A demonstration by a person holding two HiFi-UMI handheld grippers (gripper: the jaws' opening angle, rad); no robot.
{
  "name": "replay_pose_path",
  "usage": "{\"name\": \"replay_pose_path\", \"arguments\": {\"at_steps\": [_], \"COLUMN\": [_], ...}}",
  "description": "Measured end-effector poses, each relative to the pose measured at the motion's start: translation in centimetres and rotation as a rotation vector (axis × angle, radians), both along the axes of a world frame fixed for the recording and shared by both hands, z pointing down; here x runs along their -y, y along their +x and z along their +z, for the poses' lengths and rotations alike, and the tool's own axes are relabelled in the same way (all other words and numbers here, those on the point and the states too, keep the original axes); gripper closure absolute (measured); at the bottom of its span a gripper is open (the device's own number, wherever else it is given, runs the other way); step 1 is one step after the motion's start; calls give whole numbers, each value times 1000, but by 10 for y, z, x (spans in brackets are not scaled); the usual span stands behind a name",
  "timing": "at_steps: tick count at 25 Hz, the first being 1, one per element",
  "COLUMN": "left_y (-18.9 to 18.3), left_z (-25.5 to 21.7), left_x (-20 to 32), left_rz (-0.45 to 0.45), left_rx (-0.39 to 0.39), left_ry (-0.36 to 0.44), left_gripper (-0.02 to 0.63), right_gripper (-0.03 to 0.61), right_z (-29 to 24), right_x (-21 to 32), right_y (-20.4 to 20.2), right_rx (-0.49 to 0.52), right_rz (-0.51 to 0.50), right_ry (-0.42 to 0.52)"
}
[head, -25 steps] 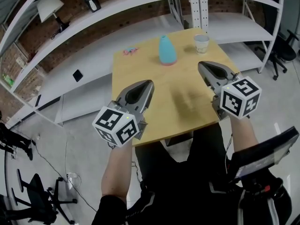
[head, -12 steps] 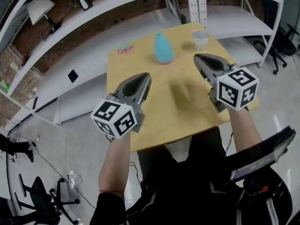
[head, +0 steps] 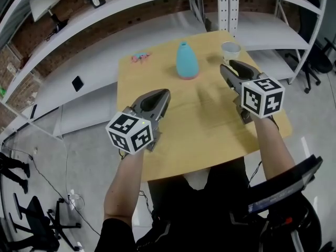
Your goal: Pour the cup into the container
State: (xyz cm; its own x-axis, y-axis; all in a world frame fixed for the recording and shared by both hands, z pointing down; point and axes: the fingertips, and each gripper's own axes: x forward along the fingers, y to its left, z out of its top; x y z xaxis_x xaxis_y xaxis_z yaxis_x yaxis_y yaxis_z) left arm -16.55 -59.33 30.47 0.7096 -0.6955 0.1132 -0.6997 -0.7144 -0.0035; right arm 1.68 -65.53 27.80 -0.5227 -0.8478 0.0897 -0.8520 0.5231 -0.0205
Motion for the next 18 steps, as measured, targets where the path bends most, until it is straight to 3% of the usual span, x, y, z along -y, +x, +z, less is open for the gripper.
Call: {"name": "replay_pose_path", "arguments": {"at_steps": [5,12,18], "left_y": [1,7,9], "left_z": [9,16,19], "left_x": [6,7,6], "left_rz": [15,39,43], "left_rx": [-8,16,19], "left_ry": [-17,-22,-26], "left_gripper": [612,612,612], "right_gripper": [327,265,242], "right_z": [18,39,49], "right_x": [35,72,91], "right_y": [32,63,62], "right_rx": [-12,-21,-39], "right_rz": [103,164,152], "right_ry": [-63,-131,-154]}}
